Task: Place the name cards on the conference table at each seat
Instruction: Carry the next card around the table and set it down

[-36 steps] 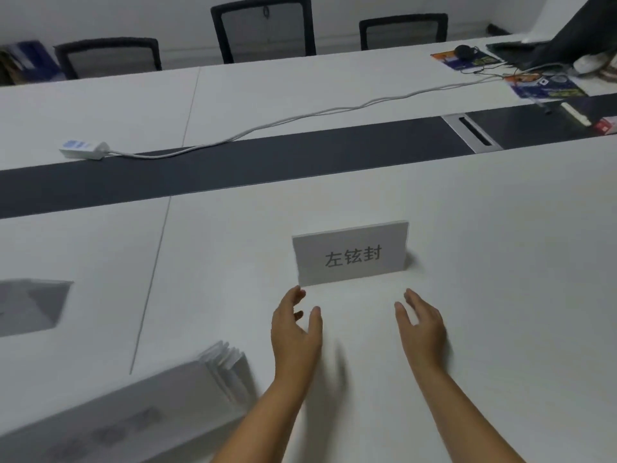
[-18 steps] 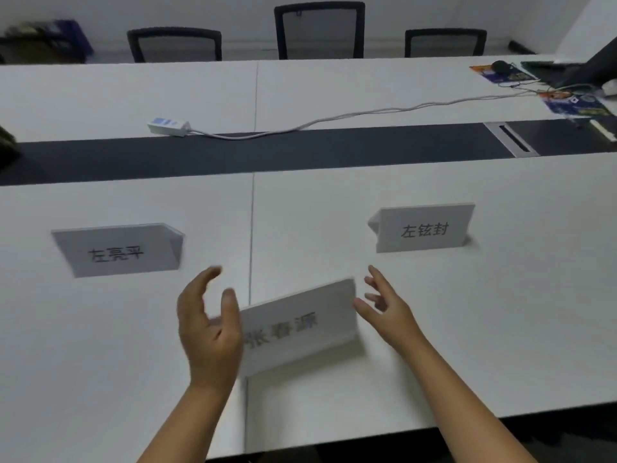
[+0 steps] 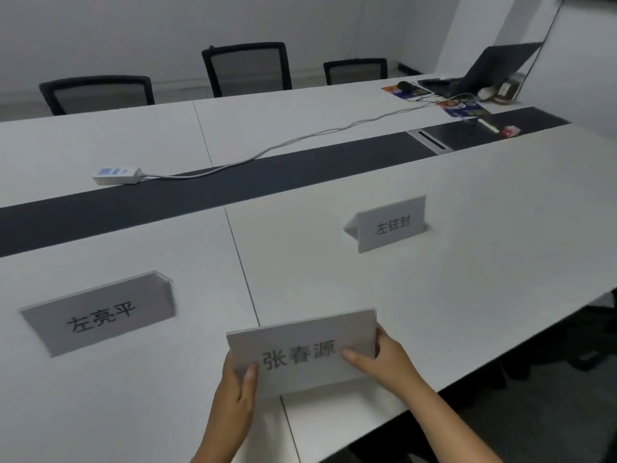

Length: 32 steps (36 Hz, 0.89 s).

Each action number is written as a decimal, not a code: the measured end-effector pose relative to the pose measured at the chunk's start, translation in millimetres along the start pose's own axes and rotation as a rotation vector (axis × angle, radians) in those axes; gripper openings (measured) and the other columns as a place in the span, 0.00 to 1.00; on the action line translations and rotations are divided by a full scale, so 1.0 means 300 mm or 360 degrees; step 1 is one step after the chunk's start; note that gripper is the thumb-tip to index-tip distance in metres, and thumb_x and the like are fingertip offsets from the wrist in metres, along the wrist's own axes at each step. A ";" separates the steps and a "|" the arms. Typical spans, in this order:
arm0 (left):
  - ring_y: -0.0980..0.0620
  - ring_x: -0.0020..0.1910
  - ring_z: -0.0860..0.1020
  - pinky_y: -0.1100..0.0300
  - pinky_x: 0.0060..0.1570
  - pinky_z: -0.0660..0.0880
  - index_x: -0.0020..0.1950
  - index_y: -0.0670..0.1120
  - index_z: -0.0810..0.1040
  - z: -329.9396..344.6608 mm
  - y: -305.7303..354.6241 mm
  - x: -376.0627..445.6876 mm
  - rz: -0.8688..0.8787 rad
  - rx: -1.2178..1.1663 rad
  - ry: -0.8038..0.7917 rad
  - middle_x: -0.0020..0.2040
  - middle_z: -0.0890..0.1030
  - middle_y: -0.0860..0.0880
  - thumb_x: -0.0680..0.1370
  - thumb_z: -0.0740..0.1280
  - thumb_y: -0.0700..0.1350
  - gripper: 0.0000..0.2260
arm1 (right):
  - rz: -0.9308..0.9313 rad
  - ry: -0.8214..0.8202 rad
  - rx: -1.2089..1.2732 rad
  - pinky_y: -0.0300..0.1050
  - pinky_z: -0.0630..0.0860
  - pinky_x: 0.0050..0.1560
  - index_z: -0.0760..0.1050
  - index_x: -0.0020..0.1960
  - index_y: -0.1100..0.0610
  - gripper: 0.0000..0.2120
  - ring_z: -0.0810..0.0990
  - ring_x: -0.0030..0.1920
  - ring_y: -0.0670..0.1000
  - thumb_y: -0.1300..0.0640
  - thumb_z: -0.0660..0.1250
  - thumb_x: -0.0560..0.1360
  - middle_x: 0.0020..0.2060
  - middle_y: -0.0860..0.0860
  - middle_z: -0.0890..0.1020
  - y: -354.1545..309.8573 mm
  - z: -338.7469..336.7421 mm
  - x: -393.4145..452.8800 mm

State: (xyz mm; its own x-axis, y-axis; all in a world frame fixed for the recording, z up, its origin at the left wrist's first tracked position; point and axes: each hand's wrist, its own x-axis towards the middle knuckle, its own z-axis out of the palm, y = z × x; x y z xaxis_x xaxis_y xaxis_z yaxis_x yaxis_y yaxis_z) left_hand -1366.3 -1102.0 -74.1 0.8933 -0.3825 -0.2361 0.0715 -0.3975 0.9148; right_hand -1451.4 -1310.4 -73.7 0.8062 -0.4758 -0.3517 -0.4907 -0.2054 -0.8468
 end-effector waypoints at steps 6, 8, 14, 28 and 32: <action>0.59 0.48 0.74 0.71 0.42 0.68 0.52 0.59 0.65 -0.017 0.011 -0.055 0.0138 0.0072 -0.0119 0.48 0.72 0.63 0.78 0.56 0.40 0.12 | 0.0078 0.0274 0.0060 0.29 0.72 0.37 0.67 0.52 0.49 0.21 0.76 0.43 0.43 0.53 0.74 0.65 0.42 0.45 0.77 0.043 0.048 -0.157; 0.65 0.48 0.74 0.71 0.43 0.68 0.50 0.62 0.65 -0.011 0.015 -0.108 0.0154 0.0068 -0.0107 0.48 0.73 0.62 0.78 0.58 0.42 0.13 | 0.0131 0.0341 0.0151 0.28 0.72 0.35 0.68 0.52 0.51 0.21 0.75 0.42 0.42 0.55 0.75 0.64 0.41 0.43 0.76 0.065 0.053 -0.226; 0.81 0.44 0.70 0.80 0.40 0.68 0.58 0.54 0.66 0.017 -0.003 -0.239 0.0168 0.0134 -0.0321 0.47 0.75 0.67 0.77 0.57 0.38 0.14 | 0.0214 0.0580 0.0399 0.26 0.73 0.39 0.62 0.60 0.49 0.33 0.74 0.46 0.36 0.63 0.75 0.62 0.46 0.38 0.73 0.183 0.045 -0.456; 0.69 0.45 0.78 0.76 0.41 0.74 0.58 0.65 0.67 0.295 0.044 -0.599 0.0125 0.0373 -0.0861 0.42 0.83 0.61 0.71 0.69 0.39 0.26 | 0.0510 0.0902 0.0792 0.25 0.73 0.37 0.63 0.57 0.39 0.35 0.78 0.40 0.30 0.66 0.74 0.62 0.36 0.37 0.82 0.562 -0.085 -1.005; 0.68 0.45 0.79 0.78 0.40 0.74 0.57 0.67 0.66 0.474 0.012 -0.743 0.0112 0.0390 -0.0999 0.44 0.80 0.71 0.68 0.72 0.38 0.29 | 0.0558 0.1008 0.0911 0.26 0.74 0.38 0.66 0.53 0.37 0.34 0.80 0.41 0.33 0.68 0.75 0.62 0.37 0.35 0.84 0.706 -0.187 -1.192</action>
State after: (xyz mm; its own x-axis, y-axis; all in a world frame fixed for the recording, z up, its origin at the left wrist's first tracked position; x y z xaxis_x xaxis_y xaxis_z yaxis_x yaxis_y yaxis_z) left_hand -1628.3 -1136.6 -64.7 0.4598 -0.7968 -0.3920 -0.1461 -0.5033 0.8517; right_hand -1862.1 -1231.7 -104.8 0.2279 -0.8448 -0.4841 -0.2982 0.4127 -0.8607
